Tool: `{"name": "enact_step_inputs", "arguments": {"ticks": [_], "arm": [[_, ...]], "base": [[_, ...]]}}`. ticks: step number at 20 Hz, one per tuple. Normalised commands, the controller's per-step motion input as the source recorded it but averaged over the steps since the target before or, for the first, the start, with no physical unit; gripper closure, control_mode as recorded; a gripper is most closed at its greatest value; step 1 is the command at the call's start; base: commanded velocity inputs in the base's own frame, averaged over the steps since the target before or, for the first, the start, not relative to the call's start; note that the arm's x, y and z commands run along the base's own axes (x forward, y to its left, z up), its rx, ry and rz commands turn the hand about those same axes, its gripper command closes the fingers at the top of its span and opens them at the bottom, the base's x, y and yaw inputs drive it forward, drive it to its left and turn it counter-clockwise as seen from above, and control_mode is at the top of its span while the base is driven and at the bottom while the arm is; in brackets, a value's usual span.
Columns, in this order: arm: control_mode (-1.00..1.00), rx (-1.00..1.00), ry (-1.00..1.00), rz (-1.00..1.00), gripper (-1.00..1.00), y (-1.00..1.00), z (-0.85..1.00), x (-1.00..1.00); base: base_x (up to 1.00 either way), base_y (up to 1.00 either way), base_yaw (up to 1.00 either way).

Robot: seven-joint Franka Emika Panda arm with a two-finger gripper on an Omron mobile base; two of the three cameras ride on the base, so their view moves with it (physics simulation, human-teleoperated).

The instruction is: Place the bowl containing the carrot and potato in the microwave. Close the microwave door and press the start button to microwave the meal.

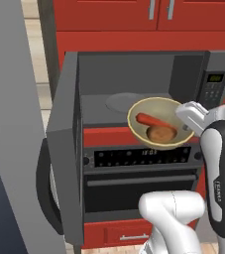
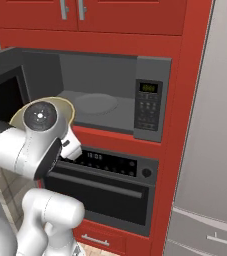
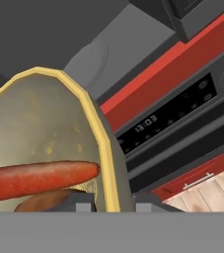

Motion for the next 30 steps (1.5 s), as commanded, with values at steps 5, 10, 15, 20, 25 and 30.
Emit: {"name": "enact_step_inputs", "arguments": {"ticks": [5, 10, 15, 20, 25, 30], "arm": [[-1.00, 0.01, 0.00, -0.06, 1.00, 0.00, 0.00, 0.46], [-1.00, 0.00, 0.00, -0.08, 1.00, -0.01, 0.00, 0.51], [-1.00, 0.00, 0.00, -0.06, 1.00, 0.00, 0.00, 0.44], [-1.00, 0.03, 0.00, -0.08, 1.00, 0.00, 0.00, 0.37], [-1.00, 0.14, 0.00, -0.11, 1.00, 0.00, 0.00, 0.39], [-1.00, 0.13, 0.00, -0.08, 1.00, 0.00, 0.00, 0.34]], "base": [[0.00, 0.00, 0.00], [0.00, 0.00, 0.00], [0.00, 0.00, 0.00], [0.00, 0.00, 0.00], [0.00, 0.00, 0.00], [0.00, 0.00, 0.00]]}}
